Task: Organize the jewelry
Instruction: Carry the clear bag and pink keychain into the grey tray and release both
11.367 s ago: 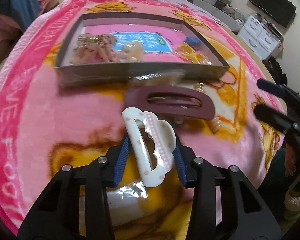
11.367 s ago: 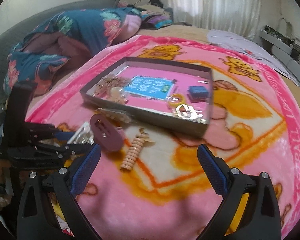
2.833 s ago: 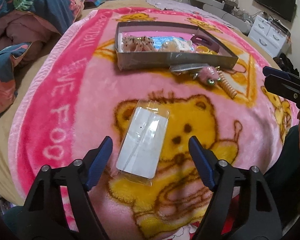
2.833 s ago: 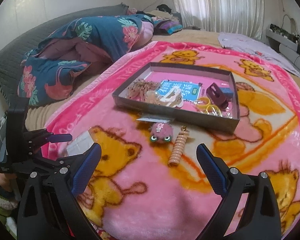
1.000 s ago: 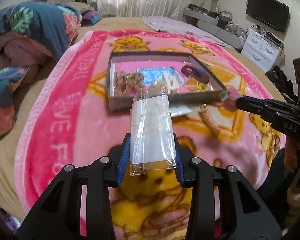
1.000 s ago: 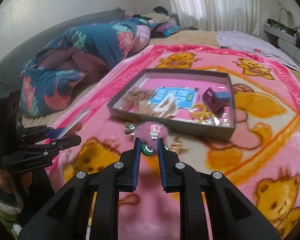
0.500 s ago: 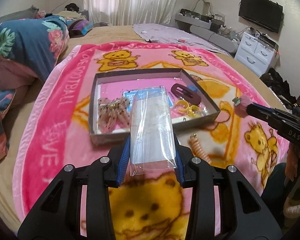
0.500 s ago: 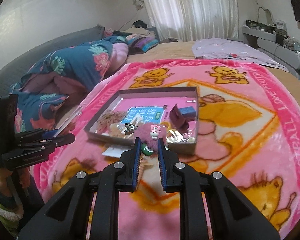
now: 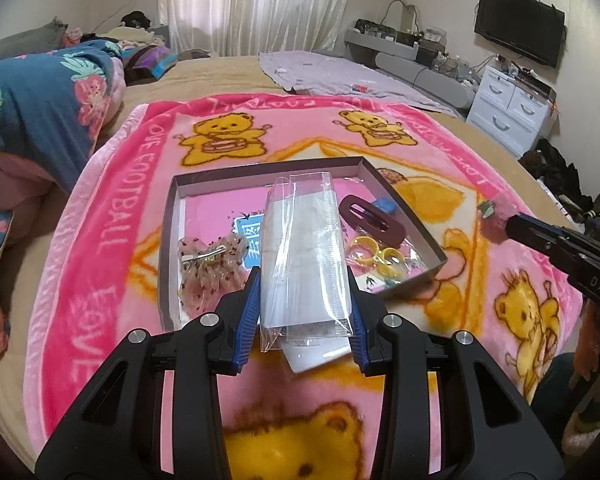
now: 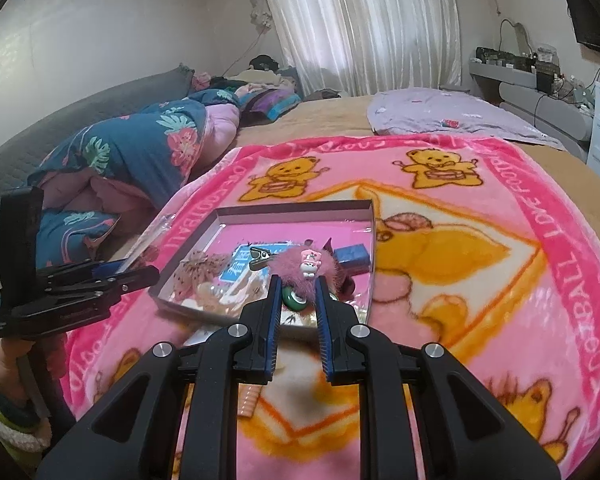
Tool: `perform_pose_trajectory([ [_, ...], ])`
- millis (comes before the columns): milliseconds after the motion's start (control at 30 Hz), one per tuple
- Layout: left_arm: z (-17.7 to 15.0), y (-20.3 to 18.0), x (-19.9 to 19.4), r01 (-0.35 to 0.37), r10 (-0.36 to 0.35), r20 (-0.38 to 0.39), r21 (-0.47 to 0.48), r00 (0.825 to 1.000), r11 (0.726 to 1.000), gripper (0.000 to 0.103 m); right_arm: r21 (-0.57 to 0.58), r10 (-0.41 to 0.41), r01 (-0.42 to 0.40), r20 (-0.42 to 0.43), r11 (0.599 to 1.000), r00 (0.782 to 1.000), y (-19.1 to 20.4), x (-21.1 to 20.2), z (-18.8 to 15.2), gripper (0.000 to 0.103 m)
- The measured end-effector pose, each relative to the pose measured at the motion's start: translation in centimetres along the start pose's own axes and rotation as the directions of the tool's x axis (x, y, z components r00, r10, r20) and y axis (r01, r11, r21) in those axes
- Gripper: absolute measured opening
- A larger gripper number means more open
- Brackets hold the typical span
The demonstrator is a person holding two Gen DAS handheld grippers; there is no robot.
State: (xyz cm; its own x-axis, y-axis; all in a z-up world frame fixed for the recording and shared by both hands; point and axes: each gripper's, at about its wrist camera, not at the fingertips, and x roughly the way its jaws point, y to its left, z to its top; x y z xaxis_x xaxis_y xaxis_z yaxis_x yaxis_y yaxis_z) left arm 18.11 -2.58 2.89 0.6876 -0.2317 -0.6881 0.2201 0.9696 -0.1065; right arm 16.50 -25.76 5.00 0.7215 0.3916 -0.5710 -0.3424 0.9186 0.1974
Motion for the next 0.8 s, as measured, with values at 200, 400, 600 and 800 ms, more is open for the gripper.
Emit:
perform_pose_trajectory([
  [200,1.1,0.1,1.8,-0.012,0.013,-0.013,0.019,1.000,1.000,0.030,-0.004,-0.010,0.010,-0.009,1.000,1.000,-0.2,1.2,0.5,0.016],
  [400,2.1,1.2,3.8,-0.029,0.029,-0.031,0.008,0.999,1.000,0.030,0.003,-0.023,0.023,-0.027,1.000,0.999,-0.8,2.6,0.6,0.016],
  [600,2.6,2.9,6.0,-0.042,0.041,-0.061,-0.019,0.997,0.999,0.030,0.006,-0.044,0.045,-0.047,0.999,0.998,-1.3,3.9,0.7,0.016],
  [800,2.5,4.1,7.5,-0.062,0.059,-0.068,-0.047,0.996,0.997,0.030,0.002,-0.072,0.072,-0.069,0.997,0.995,-1.8,5.3,0.7,0.015],
])
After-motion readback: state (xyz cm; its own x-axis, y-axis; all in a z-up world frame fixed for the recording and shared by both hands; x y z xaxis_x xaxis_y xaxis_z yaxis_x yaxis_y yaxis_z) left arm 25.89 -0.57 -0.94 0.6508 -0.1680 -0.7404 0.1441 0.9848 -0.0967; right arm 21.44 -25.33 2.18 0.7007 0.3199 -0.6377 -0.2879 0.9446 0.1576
